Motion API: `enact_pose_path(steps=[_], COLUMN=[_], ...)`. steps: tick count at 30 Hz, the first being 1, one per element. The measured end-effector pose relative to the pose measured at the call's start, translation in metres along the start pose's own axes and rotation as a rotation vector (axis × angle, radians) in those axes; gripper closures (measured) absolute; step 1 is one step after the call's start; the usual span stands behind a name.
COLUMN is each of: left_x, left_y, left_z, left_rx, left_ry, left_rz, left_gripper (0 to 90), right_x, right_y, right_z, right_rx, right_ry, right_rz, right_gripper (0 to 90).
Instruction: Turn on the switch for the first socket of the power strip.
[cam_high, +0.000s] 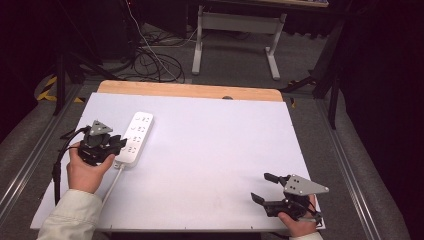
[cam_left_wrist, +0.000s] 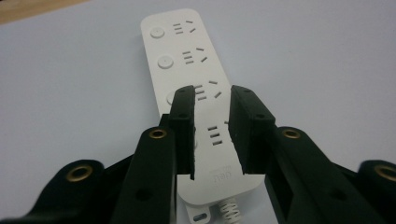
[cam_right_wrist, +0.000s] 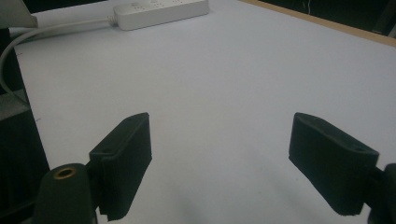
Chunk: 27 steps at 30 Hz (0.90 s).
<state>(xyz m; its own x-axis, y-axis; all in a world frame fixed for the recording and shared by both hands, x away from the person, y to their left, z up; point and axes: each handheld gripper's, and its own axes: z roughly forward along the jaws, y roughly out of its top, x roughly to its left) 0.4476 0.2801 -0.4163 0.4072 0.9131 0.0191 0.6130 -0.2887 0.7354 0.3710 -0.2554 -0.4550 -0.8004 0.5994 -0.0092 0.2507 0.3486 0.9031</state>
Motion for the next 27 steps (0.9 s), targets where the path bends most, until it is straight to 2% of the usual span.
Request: enact_pose_path(steps=[3,5,6,8,13,15,18,27], left_x=[0.002,0.005,0.005,0.006,0.008,0.008,0.008,0.013], left_y=[0.0,0.0,0.0,-0.001,-0.002,-0.002,-0.003,-0.006], left_z=[0.002,0.006,0.006,0.01,0.013,0.016,0.022,0.031], left_rx=[0.016,0.039,0.039,0.061,0.081,0.086,0.099,0.127], left_ry=[0.006,-0.029,-0.029,-0.038,-0.041,-0.038,0.001,-0.006], left_rz=[0.001,-0.013,-0.013,-0.013,-0.006,-0.005,0.006,0.003], left_gripper=[82.6,88.6,89.7,90.0,90.0,90.0,90.0,90.0], right_x=[0.0,0.0,0.0,0.0,0.0,0.0,0.0,-0.001], right_y=[0.0,0.0,0.0,0.0,0.0,0.0,0.0,-0.001], right_z=[0.0,0.0,0.0,0.0,0.001,0.001,0.001,0.001], right_rx=[0.002,0.0,0.0,0.001,0.001,0.002,0.003,0.005], right_ry=[0.001,0.001,0.001,0.003,0.005,0.005,0.003,0.002], right_rz=[-0.001,-0.001,-0.001,0.0,0.0,0.001,0.002,0.004], right_gripper=[21.6,21.6,21.6,21.7,21.9,21.9,21.9,21.9])
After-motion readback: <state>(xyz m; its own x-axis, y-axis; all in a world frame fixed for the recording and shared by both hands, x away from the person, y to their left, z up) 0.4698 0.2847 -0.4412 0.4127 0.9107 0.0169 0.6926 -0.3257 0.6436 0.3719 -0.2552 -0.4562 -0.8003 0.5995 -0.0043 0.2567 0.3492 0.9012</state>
